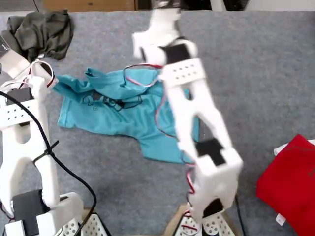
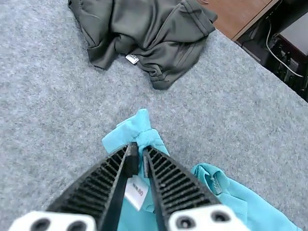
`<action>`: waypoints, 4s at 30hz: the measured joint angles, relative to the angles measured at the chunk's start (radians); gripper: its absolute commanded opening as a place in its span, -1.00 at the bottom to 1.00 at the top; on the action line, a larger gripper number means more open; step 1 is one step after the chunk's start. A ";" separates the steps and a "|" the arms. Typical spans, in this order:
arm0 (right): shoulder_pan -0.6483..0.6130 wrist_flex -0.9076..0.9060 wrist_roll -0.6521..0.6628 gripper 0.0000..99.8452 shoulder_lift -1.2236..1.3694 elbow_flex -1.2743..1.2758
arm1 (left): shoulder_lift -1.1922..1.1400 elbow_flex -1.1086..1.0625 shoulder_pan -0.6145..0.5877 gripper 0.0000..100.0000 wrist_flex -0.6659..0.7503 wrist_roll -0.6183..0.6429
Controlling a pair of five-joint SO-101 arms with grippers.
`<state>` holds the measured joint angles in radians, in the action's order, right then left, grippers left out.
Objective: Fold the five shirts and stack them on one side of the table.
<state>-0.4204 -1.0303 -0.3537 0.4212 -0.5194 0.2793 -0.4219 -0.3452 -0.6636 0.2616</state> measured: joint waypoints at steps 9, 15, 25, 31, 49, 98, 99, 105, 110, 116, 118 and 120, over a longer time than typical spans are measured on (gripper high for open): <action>-0.081 -0.296 -0.008 -0.75 0.368 -0.476 | 0.000 0.000 0.000 -0.96 0.000 0.000; -0.081 -0.404 -0.069 -0.83 0.555 -0.727 | 0.000 -0.026 0.000 -0.96 0.002 0.000; -0.086 -0.394 -0.169 -0.83 0.740 -0.784 | 0.000 -0.206 0.038 -0.96 0.157 0.000; -0.086 -0.333 -0.206 -0.83 0.779 -0.784 | 0.000 -0.221 0.040 -0.96 0.176 0.000; -0.114 -0.258 -0.250 -0.83 0.789 -0.784 | 0.000 -0.249 0.040 -0.96 0.180 0.000; -0.051 -0.387 -0.281 -0.99 0.835 -1.039 | 0.000 -0.262 0.040 -0.96 0.180 0.000; -0.038 -0.400 -0.284 -0.99 0.833 -1.068 | 0.000 -0.262 0.037 -0.96 0.180 0.000; 0.011 -0.460 -0.284 -0.99 0.761 -1.088 | 0.000 -0.262 0.032 -0.96 0.180 0.000; 0.031 -0.474 -0.282 -0.99 0.615 -1.088 | 0.000 -0.224 0.032 -0.96 0.169 0.000; 0.087 -0.532 -0.270 -0.99 0.413 -1.088 | 0.097 -0.052 0.054 -0.96 0.006 0.000; 0.114 -0.566 -0.242 -0.99 0.347 -1.088 | 0.130 0.023 0.080 -0.96 -0.084 -0.002; 0.141 -0.601 -0.215 -0.99 0.288 -1.088 | 0.153 0.098 0.101 -0.96 -0.180 0.000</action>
<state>-0.2793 -1.6318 -0.5685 0.7096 -1.6072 0.4327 -0.3237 -0.2440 -0.8431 0.2616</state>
